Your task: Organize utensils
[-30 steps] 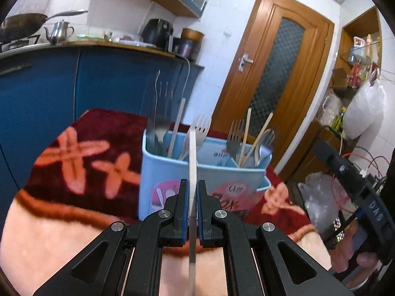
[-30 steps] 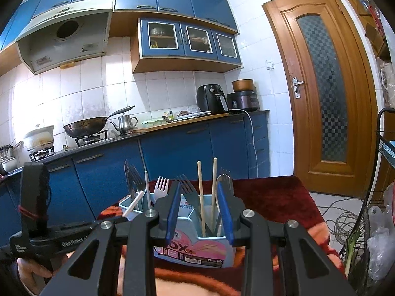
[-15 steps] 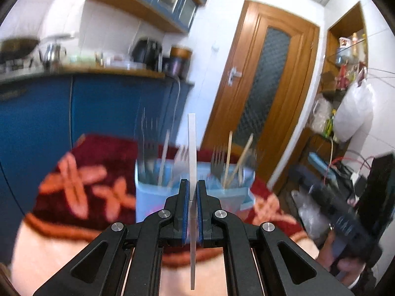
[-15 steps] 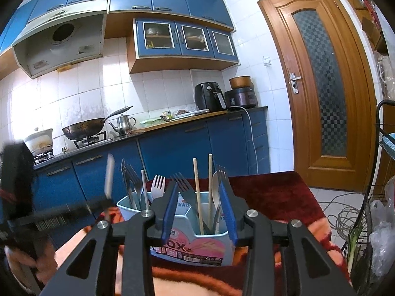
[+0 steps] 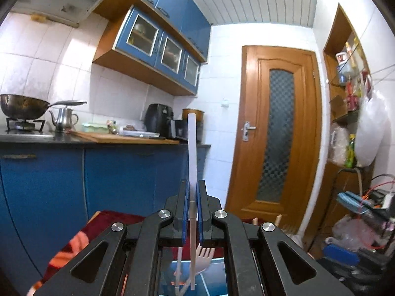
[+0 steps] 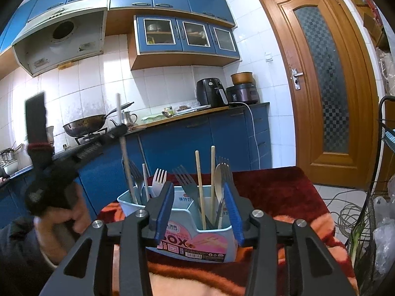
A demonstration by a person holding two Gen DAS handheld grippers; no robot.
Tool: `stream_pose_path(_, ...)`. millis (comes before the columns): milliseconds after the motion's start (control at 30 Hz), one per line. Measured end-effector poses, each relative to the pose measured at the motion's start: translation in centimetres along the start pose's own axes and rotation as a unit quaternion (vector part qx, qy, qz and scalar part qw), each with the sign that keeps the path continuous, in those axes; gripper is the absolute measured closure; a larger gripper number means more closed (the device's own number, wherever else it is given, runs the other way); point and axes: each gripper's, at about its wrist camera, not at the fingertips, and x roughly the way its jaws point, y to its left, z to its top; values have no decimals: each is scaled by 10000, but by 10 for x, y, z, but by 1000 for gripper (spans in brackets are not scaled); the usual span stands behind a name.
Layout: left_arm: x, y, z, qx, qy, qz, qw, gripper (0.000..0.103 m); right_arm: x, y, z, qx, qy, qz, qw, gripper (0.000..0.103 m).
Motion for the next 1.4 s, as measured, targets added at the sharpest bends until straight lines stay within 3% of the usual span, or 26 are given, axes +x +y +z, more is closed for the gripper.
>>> stream_pose_path(300,7,16,-31,-80,678,100,9976,96,-1,2,-1,-14,22,-16,10000,51)
stream_pose_path(567,-14,17,-30,-1,1006,57,9949,92,-14,12,1,-108,-16,-105,9999,49)
stream_pose_path(867,-60,9,-16,195,1283,-123,9915,92,-42,38,4,-190,-49,-138,9997,47)
stream_pose_path(1067,-100,5,-10,335,1330,-137,9905,92,-67,57,-3,-301,-107,-181,9993,35)
stream_pose_path(1100,-107,5,-10,334,1334,-132,9904,90,-70,59,-5,-323,-99,-195,9992,32)
stream_pose_path(1167,-119,6,-12,311,1345,-124,9904,75,-78,65,-12,-372,-77,-238,9990,27)
stream_pose_path(1200,-126,6,-14,296,1334,-109,9906,60,-81,66,-14,-382,-69,-260,9989,24)
stream_pose_path(1267,-135,8,-18,297,1304,-60,9910,48,-87,70,-20,-375,-38,-325,9988,17)
stream_pose_path(1400,-154,9,-29,362,1287,130,9909,34,-97,72,-33,-272,-7,-429,9987,8)
